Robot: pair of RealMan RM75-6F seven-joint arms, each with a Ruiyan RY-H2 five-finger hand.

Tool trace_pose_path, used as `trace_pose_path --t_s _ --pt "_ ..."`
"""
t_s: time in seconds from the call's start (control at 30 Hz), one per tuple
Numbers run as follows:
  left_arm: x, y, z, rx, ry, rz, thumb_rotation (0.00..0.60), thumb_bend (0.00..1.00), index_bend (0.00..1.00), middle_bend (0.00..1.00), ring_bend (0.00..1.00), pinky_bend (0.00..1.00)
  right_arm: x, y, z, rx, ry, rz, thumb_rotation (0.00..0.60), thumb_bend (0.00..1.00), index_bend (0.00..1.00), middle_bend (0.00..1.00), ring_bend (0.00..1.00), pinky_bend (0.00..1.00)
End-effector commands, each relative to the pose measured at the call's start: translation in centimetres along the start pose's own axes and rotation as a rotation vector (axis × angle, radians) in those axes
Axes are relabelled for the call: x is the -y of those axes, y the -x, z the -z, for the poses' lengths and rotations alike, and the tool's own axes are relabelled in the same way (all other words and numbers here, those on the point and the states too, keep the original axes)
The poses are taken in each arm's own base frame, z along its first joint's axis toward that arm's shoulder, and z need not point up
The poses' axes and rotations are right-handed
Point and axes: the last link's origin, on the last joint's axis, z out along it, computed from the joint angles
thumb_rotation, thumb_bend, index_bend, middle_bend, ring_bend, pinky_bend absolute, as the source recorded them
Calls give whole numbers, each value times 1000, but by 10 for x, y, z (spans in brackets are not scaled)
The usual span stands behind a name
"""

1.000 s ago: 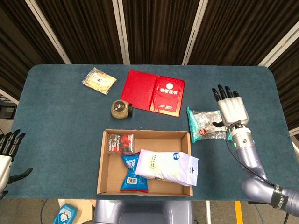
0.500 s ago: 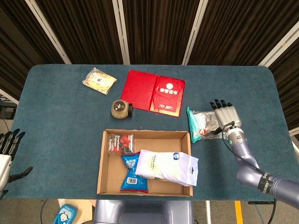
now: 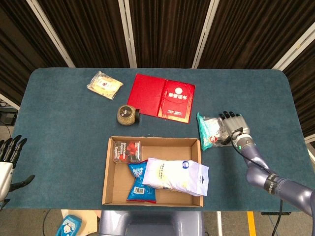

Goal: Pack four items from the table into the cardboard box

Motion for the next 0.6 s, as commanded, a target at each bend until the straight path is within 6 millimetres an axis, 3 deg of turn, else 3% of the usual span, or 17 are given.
trace_pose_path --t_s 0.03,0.2,0.3,0.37,0.47,0.6 --pt "0 0 0 -1 -1 -1 600 21 0 0 0 0 3 11 -7 31 -3 -2 600 7 46 27 42 199" --pt "1 1 0 2 -2 -2 600 23 0 0 0 0 1 23 -12 46 7 -4 600 39 123 86 82 214" --pt "1 1 0 6 -3 -2 600 23 0 0 0 0 0 27 -15 32 12 -2 600 111 362 309 289 389" --pt "1 1 -1 5 -3 -1 600 24 0 0 0 0 1 27 -16 0 18 -7 600 135 556 516 503 587" --pt "1 2 -1 6 -4 0 600 27 0 0 0 0 3 24 -15 -51 10 -25 600 143 667 637 635 714" --pt "1 2 -1 9 -2 1 600 28 0 0 0 0 4 10 -9 -136 -13 -42 600 146 709 678 677 754"
